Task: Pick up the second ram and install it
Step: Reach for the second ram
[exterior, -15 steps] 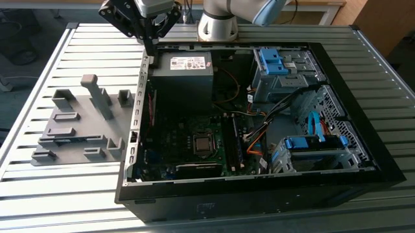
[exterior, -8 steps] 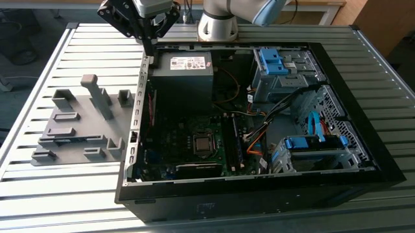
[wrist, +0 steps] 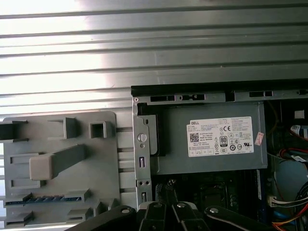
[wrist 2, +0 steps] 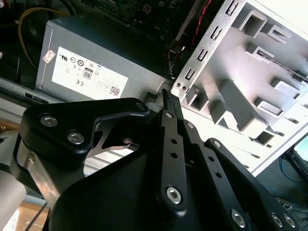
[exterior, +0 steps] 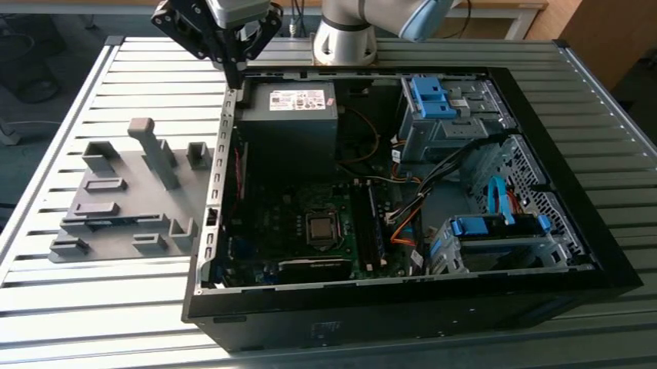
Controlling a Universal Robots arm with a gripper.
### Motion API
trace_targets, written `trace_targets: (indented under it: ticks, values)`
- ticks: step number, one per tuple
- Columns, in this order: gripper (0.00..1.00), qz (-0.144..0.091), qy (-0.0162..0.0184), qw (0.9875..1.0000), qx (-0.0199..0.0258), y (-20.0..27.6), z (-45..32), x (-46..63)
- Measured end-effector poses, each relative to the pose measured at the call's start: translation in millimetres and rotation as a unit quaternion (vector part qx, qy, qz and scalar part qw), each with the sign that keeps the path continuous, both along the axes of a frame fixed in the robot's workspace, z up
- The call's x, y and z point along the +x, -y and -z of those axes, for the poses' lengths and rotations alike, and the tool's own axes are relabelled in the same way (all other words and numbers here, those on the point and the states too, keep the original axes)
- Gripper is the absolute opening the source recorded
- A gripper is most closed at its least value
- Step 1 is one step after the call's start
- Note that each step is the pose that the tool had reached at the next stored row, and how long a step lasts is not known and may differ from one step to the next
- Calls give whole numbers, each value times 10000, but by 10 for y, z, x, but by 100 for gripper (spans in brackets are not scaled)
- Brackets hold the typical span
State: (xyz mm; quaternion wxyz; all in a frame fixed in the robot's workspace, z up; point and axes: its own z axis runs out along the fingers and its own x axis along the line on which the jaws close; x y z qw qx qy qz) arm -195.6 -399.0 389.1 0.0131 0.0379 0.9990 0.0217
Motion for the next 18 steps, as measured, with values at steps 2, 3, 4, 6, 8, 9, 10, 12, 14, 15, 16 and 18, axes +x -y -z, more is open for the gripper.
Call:
trace_targets:
  ticks: [2, 3, 4, 6, 8, 9, 10, 12, 14, 15, 16, 18]
  values:
    - [11, 0, 0, 10000, 0, 0, 1, -5]
    - [11, 0, 0, 10000, 0, 0, 2, -11]
    - [11, 0, 0, 10000, 0, 0, 2, -18]
    - [11, 0, 0, 10000, 0, 0, 3, -36]
    - [11, 0, 0, 10000, 0, 0, 4, -52]
    - [11, 0, 0, 10000, 0, -1, 5, -59]
    - [11, 0, 0, 10000, 0, -1, 6, -65]
    - [11, 0, 0, 10000, 0, 0, 6, -77]
    - [11, 0, 0, 10000, 0, 0, 8, -86]
    - [11, 0, 0, 10000, 0, 0, 8, -91]
    - [11, 0, 0, 10000, 0, 0, 8, -95]
    - [11, 0, 0, 10000, 0, 0, 10, -104]
